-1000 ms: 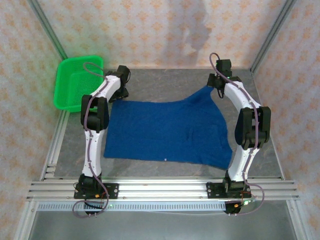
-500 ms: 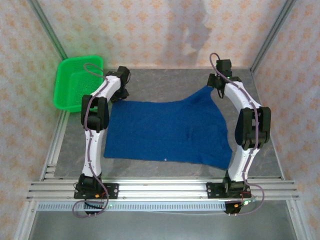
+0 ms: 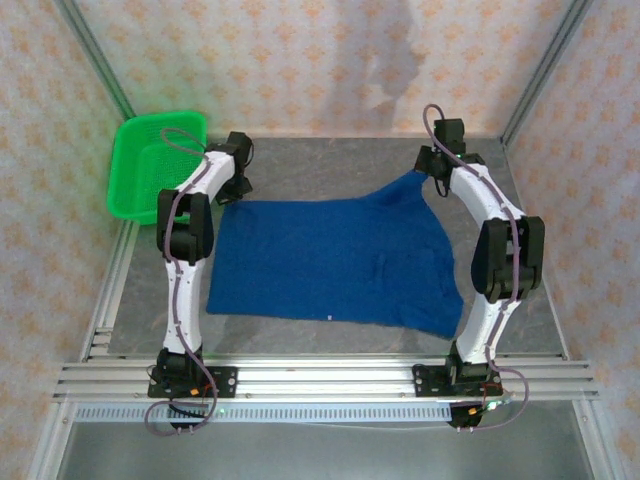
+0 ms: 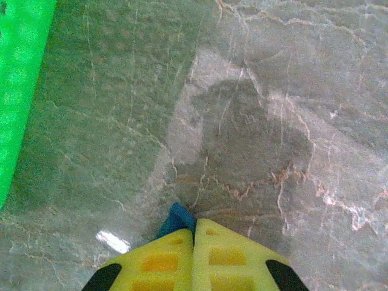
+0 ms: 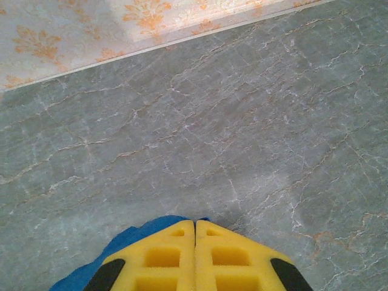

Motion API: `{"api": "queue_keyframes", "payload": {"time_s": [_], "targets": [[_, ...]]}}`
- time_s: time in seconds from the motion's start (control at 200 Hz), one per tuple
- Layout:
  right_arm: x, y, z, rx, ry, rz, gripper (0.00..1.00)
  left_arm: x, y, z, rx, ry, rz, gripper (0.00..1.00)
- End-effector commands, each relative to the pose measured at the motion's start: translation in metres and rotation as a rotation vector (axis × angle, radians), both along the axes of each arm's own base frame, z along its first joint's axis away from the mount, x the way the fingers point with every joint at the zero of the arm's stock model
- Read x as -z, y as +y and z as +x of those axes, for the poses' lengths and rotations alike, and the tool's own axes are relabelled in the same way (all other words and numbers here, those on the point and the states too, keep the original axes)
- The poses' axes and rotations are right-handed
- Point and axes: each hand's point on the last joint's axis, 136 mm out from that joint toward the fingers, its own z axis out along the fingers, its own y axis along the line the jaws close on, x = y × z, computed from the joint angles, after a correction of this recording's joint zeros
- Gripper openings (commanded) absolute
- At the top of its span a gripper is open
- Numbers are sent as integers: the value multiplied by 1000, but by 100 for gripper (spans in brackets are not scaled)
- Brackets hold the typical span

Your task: Fold and stack the t-shirts

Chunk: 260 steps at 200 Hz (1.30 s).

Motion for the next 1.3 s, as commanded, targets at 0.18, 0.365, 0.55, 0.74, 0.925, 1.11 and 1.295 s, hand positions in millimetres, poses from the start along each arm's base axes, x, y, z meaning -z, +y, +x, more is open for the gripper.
{"api": "queue_keyframes", "payload": {"time_s": [0.18,0.365,0.55,0.74,0.925,1.11,1.295], "targets": [[-42,-5,-23,70,-96,78,0,-56,-10,-5,36,-151,-101,0],[-45,-6,-47,86,-94,92,0,-71,-20,-15,60,-193,-152,0],[-39,-11,-83,123,-72,112,0,-82,-19,-32,94,-206,-146,0],[-27,-15,-123,160,-40,131,0,-85,-19,-48,122,-207,-139,0],[-16,-20,-157,196,-12,145,0,-89,-18,-62,135,-214,-131,0],[-8,-23,-189,228,9,163,0,-89,-16,-74,149,-209,-117,0],[0,-27,-217,253,39,166,0,-88,-13,-86,165,-201,-99,0]]}}
